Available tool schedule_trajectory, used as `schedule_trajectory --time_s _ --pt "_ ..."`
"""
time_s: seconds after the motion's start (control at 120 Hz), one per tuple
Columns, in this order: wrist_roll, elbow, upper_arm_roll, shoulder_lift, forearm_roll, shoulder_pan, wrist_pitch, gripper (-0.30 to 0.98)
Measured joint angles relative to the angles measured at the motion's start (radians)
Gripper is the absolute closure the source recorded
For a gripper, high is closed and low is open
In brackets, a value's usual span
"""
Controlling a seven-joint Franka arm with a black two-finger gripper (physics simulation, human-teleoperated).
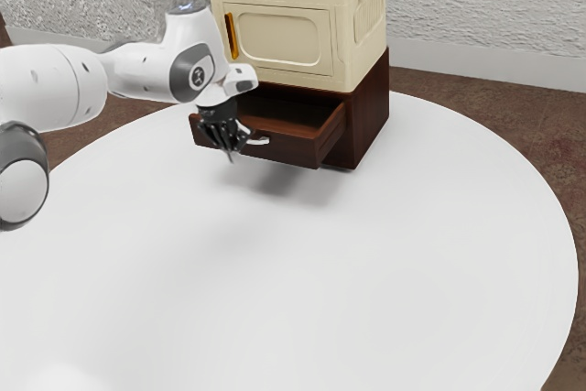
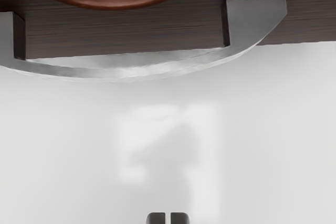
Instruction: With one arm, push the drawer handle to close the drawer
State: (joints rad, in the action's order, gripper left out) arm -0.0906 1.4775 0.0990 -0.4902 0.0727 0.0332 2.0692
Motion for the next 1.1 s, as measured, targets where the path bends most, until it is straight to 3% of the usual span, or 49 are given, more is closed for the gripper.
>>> schedule_trajectory --time_s 1.1 --pt "-0.123 -0.575 -0.039 -0.398 0.047 -0.06 0.014 0.79"
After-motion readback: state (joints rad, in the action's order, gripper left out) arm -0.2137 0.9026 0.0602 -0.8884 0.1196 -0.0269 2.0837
